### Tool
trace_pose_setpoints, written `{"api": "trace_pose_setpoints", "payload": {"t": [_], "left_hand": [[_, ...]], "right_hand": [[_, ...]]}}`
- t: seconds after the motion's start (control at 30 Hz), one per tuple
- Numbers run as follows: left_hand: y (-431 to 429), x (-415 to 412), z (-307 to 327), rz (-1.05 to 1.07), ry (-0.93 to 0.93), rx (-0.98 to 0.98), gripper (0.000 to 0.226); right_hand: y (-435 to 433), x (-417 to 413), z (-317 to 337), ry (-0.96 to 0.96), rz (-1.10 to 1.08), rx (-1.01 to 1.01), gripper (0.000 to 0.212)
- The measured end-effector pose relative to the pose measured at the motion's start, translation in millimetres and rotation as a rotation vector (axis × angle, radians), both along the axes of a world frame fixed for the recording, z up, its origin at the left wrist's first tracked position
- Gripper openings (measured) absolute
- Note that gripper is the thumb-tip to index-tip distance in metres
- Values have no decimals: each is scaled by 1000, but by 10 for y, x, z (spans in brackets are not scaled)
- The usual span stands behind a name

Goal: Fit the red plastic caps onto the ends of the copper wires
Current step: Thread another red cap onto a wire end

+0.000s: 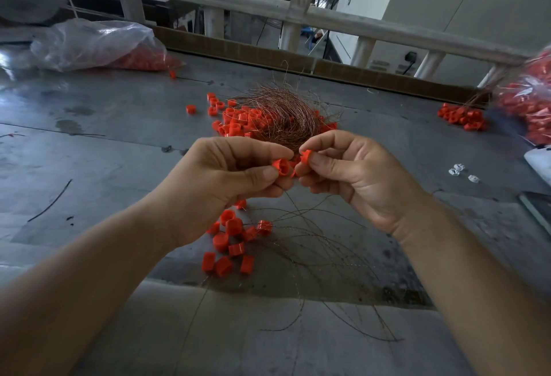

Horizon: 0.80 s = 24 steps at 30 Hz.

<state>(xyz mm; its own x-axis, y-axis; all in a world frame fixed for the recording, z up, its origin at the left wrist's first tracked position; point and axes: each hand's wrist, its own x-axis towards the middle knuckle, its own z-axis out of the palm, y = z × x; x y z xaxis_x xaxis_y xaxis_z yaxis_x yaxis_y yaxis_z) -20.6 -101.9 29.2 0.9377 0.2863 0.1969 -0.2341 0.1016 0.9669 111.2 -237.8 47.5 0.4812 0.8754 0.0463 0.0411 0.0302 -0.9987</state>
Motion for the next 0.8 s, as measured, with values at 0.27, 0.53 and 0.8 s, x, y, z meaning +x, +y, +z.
{"api": "trace_pose_setpoints", "payload": {"t": [0.27, 0.53, 0.8], "left_hand": [[-18, 2, 5, 25, 14, -5, 18], [-13, 18, -10, 28, 17, 6, 18], [-13, 32, -17, 34, 34, 28, 18]], "right_hand": [[-7, -30, -2, -43, 21, -13, 18], [-11, -25, -7, -41, 36, 11, 15], [30, -129, -13, -351, -92, 45, 19]]}}
